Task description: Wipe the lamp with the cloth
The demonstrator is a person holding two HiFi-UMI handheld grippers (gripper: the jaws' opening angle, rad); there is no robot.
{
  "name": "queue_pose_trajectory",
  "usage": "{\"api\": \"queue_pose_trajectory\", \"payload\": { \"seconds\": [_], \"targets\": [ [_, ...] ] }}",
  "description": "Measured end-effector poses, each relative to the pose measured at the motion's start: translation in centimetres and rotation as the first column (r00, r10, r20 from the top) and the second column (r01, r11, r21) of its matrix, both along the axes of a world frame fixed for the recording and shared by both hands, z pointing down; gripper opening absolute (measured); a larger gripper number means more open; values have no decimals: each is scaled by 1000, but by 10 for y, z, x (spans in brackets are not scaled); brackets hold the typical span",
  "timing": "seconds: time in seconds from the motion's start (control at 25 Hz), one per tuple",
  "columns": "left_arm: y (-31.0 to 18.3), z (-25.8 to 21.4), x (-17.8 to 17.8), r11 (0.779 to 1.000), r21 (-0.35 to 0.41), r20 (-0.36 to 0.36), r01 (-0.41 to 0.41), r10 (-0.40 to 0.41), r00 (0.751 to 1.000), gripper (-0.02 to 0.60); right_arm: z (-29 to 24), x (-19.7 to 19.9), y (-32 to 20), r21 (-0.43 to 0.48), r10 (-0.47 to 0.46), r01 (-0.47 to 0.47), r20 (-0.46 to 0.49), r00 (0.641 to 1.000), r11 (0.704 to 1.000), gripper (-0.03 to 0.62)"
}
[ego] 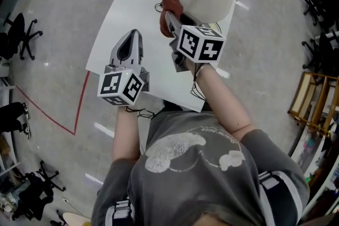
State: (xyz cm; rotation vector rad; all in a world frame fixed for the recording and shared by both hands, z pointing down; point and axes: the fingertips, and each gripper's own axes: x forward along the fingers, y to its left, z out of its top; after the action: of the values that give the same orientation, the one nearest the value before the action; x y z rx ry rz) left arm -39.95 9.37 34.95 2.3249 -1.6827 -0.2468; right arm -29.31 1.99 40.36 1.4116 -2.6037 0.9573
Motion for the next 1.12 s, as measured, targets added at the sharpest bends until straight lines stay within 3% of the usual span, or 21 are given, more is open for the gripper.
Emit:
{"api": "queue_pose_trajectory", "payload": {
  "seconds": [0.44,0.64,0.8,1.12],
  "targets": [
    [14,7,38,994,-9,23,111,-111,994,9,11,18,25,12,-203,203,-36,979,979,91],
    [29,2,39,977,-3,32,213,-213,977,9,3,7,40,79,-358,364,-77,931,928,91],
    [35,-4,42,966,10,36,259,-260,965,9,-12,9,45,133,-408,418,-99,908,899,92],
    [43,0,77,946,8,56,324,-324,944,9,-11,36,58,183,-539,557,-142,830,810,91]
  ]
}}
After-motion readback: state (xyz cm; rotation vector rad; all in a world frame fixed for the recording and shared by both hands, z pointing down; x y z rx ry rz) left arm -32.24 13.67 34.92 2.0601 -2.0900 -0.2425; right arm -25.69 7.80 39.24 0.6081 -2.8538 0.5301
